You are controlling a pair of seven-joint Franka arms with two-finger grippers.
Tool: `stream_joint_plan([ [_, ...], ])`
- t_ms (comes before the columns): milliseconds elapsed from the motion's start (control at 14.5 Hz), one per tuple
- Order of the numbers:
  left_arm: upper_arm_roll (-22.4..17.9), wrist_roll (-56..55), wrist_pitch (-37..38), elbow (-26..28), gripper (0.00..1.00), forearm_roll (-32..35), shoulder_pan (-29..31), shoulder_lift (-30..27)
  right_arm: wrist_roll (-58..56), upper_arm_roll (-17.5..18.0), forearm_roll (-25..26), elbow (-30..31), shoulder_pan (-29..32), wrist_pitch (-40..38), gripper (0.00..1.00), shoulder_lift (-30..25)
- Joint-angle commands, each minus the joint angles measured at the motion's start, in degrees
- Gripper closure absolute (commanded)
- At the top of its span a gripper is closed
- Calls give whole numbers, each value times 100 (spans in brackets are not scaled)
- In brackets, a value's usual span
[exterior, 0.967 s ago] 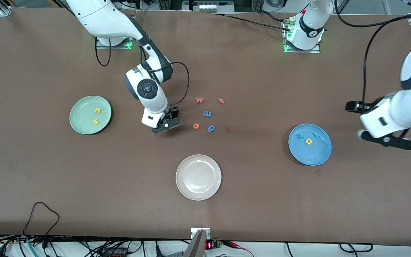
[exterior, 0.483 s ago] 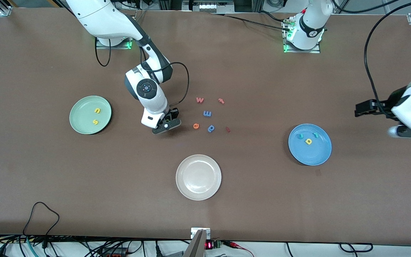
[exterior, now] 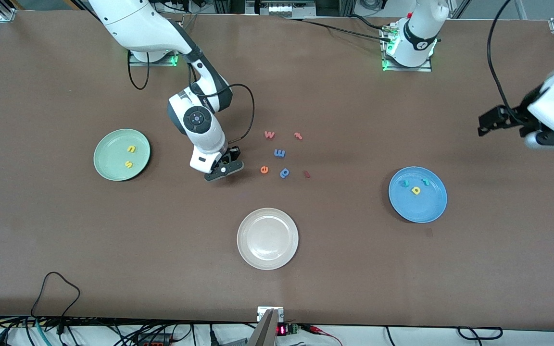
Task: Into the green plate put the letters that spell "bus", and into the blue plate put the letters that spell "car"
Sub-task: 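Place the green b on the green plate while the left arm withdraws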
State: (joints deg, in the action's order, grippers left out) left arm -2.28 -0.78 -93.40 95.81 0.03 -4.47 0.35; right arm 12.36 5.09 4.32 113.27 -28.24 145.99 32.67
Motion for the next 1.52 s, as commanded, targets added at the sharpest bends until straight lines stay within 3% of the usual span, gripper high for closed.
stream_joint_plan([
  [0, 60, 61, -118, 298, 0, 84, -46, -272, -84, -131, 8, -42, 150, -253, 100, -260],
  [414, 307, 52, -29, 87, 0, 111, -81, -176, -373, -140, 25, 36, 1292, -2423, 100, -1359],
  [829, 307, 61, -21, -19, 0, 93, -28, -96, -1208, -140, 43, 476, 2514, -2443, 100, -1351],
  [1243, 307, 61, -21, -27, 0, 102, -28, -87, -2043, -140, 43, 740, 3341, -2399, 98, -1141],
  [1381, 307, 61, 5, -27, 0, 102, -54, -105, -2097, -140, 43, 749, 3438, -2399, 87, -1123],
  [1450, 307, 61, 6, -27, 0, 102, -54, -105, -2097, -140, 43, 749, 3439, -2399, 65, -1123],
])
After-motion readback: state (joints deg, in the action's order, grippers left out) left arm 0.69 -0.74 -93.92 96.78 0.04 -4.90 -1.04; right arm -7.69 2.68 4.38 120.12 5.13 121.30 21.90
